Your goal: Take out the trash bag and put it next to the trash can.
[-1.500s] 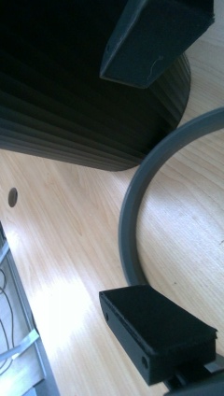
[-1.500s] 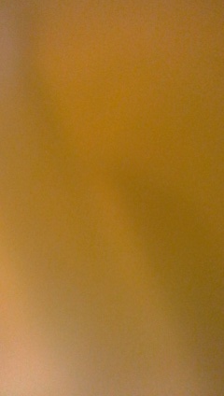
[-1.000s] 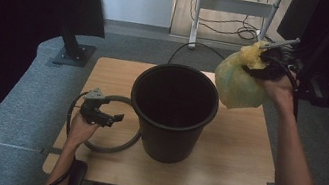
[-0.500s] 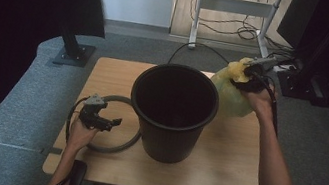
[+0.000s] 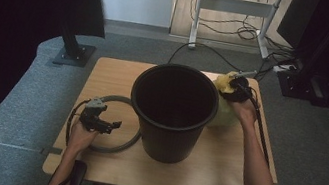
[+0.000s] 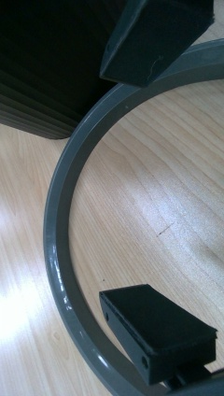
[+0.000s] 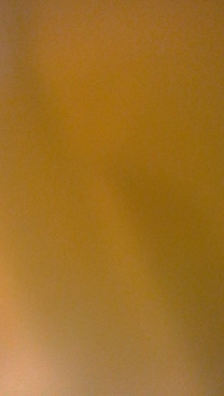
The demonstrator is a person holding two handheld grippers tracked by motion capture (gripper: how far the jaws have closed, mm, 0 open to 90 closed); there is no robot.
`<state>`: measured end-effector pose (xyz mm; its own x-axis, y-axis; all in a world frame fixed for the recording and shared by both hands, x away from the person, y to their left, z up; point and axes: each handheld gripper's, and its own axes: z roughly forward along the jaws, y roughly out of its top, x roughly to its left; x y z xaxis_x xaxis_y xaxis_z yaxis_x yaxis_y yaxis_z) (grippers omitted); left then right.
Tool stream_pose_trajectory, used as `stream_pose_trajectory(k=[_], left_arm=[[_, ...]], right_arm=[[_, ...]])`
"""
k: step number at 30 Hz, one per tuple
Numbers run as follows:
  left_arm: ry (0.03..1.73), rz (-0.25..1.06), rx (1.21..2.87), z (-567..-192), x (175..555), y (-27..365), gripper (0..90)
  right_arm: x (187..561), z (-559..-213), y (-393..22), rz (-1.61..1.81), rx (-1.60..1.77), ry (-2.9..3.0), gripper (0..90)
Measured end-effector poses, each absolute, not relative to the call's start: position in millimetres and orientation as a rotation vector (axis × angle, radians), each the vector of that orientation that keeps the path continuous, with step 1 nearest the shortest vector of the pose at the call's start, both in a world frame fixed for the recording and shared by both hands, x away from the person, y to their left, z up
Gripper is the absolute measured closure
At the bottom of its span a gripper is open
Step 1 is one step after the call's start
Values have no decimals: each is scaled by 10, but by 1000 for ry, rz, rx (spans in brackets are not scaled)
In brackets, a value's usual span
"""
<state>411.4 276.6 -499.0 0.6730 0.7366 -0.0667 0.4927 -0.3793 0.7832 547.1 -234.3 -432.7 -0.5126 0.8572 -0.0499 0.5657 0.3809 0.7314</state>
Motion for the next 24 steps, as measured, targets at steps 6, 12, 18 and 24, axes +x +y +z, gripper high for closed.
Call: stream_pose_trajectory(k=[6,12,18,24], left_arm=[[957,384,2086,-5029,4115,2756,0],[976,400,2123,-5075,4125,2758,0],[993,411,2132,-5108,4132,2773,0],[995,411,2135,-5115,4131,2777,0]], right_arm=[[5509,-4665,-2344,922,1303,2201,631],[5509,-4940,-2332,919,1338,2204,624],[5535,-5166,-2228,870,1327,2239,615],[5607,-5366,-2122,873,1335,2226,617]])
